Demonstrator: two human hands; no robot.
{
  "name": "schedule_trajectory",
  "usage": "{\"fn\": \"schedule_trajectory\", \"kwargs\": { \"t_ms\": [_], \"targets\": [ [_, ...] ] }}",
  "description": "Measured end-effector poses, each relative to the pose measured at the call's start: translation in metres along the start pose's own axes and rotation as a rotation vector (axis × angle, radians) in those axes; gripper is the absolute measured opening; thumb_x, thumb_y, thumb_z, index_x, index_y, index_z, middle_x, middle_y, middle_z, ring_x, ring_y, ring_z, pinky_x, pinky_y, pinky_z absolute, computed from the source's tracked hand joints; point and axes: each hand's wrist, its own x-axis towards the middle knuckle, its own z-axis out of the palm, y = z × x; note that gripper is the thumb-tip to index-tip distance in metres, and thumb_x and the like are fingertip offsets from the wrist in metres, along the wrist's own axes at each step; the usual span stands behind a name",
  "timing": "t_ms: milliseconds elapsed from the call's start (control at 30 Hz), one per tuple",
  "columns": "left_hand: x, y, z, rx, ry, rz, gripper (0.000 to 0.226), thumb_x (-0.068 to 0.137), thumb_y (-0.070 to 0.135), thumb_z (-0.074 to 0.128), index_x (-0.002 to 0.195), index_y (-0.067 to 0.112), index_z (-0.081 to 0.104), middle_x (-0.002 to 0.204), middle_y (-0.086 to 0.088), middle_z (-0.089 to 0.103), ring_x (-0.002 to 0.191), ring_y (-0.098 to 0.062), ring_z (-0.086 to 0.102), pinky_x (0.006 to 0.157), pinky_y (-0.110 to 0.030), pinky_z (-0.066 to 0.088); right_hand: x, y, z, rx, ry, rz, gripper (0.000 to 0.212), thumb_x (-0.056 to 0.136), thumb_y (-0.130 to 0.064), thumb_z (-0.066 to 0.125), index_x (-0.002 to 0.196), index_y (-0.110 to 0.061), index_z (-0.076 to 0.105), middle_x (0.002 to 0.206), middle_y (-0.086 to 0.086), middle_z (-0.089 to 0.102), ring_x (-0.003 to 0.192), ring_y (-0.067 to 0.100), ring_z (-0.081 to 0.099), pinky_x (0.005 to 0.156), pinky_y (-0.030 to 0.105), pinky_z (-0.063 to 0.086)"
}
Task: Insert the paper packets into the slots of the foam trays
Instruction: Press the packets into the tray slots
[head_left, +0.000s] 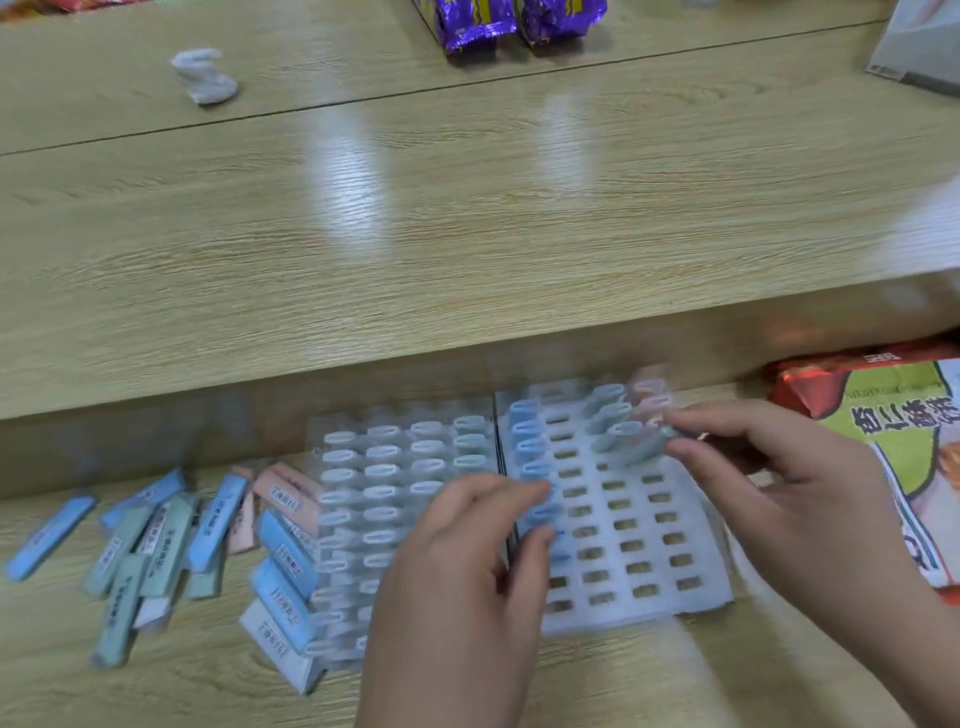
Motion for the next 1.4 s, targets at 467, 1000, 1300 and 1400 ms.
{"fn": "schedule_trajectory", "kwargs": {
  "t_ms": [467,1000,1300,1400],
  "targets": [
    [-0.003,-0.003,-0.003,0.12,-0.105,0.061,0.026,0.088,0.031,0.062,0.11,0.042,0.07,0.111,0.024,0.06,0.087,-0.003,0.063,0.07,-0.033,0.057,-0.009,0.022,0.017,-0.532,-0.14,-0.315,0.025,0.094,-0.024,0.061,0.114,-0.018,0.075,0.111,0.001,0.072,0.079,0.029,0.069,0.058,0.04,0.055],
    [-0.065,-0.176,-0.155,0.18,0.384,-0.51,0.024,0.079,0.021,0.078,0.096,0.034,0.068,0.093,0.011,0.061,0.075,-0.003,0.055,0.066,-0.011,0.037,-0.033,-0.206,0.218,-0.383,-0.639,-0.148,0.028,0.083,-0.037,0.072,0.109,-0.03,0.064,0.097,-0.01,0.064,0.085,0.016,0.065,0.061,0.028,0.052],
    [-0.06,-0.21,-0.171,0.214,0.263,-0.595,0.042,0.079,0.047,0.068,0.115,0.036,0.05,0.107,0.012,0.046,0.092,-0.016,0.062,0.071,-0.037,0.05,-0.026,-0.21,0.294,-0.528,-0.65,-0.079,0.065,0.065,-0.043,0.085,0.123,-0.023,0.063,0.111,-0.002,0.06,0.091,0.022,0.062,0.053,0.032,0.05],
    [-0.061,-0.21,-0.178,0.318,0.226,-0.563,0.029,0.08,0.049,0.064,0.1,0.033,0.051,0.1,0.009,0.049,0.093,-0.02,0.059,0.068,-0.038,0.049,-0.01,-0.202,0.301,-0.527,-0.71,-0.126,0.075,0.076,-0.056,0.071,0.141,-0.031,0.044,0.14,-0.003,0.041,0.119,0.022,0.048,0.077,0.032,0.05]
  ]
}}
